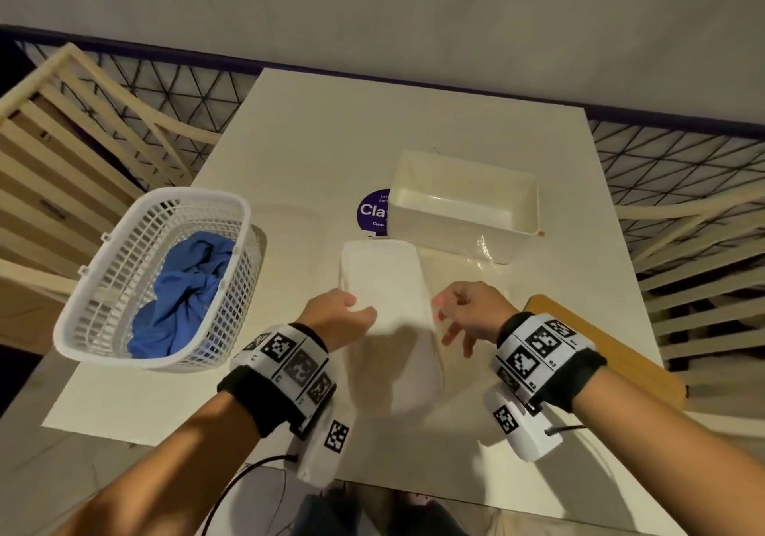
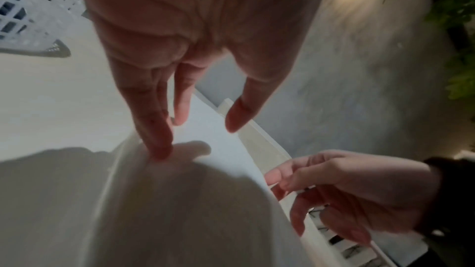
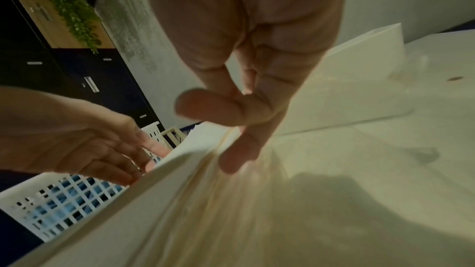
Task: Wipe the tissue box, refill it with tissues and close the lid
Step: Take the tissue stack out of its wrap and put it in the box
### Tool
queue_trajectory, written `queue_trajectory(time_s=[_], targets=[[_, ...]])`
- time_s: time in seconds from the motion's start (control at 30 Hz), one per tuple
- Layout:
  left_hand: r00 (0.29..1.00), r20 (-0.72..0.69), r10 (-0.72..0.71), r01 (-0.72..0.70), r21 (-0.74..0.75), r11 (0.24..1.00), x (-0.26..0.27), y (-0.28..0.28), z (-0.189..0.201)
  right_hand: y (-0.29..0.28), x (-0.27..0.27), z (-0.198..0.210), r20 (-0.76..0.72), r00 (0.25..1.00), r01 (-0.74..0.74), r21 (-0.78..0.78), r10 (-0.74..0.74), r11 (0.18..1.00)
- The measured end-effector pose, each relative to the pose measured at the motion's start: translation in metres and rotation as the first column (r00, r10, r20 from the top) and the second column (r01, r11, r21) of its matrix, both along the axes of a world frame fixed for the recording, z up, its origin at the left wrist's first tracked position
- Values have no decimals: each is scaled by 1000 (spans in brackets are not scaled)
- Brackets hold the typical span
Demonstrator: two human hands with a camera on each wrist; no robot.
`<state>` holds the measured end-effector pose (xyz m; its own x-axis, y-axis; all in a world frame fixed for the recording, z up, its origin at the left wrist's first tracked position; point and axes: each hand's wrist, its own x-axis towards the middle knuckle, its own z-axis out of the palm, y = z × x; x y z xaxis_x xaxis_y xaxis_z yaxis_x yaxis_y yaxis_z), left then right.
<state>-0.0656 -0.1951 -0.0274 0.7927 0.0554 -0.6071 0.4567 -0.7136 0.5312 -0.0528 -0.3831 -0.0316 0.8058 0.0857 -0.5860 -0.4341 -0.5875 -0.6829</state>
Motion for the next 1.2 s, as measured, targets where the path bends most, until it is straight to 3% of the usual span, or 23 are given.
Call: queue_trajectory(time_s=[0.13, 0.23, 0.4, 0.6, 0.77, 0.9, 1.07, 1.2], targets=[[996, -80, -39, 45, 84, 995, 2, -2, -3, 5, 1, 4, -84, 983, -174, -152, 162, 973], [990, -143, -15, 23, 52, 998, 7, -1, -10, 12, 7, 8, -115, 972, -228, -246, 205, 942], [946, -214, 244, -277, -138, 951, 26, 0, -22, 23, 18, 4, -199, 979, 14, -150, -44, 989], [896, -228, 382, -428, -205, 880, 32, 1, -21, 38, 25, -3, -281, 946, 143, -95, -164, 985], [872, -288, 396, -474, -294, 830, 36, 4, -20, 40, 26, -7, -290, 943, 146, -90, -166, 985], [883, -314, 348, -440, -300, 846, 39, 7, -30, 42, 27, -9, -296, 939, 152, -92, -173, 984], [853, -365, 373, -500, -365, 786, 42, 14, -37, 38, 26, -12, -281, 942, 161, -104, -185, 981], [854, -414, 315, -476, -378, 794, 44, 9, -31, 36, 27, -10, -299, 932, 189, -74, -203, 979]])
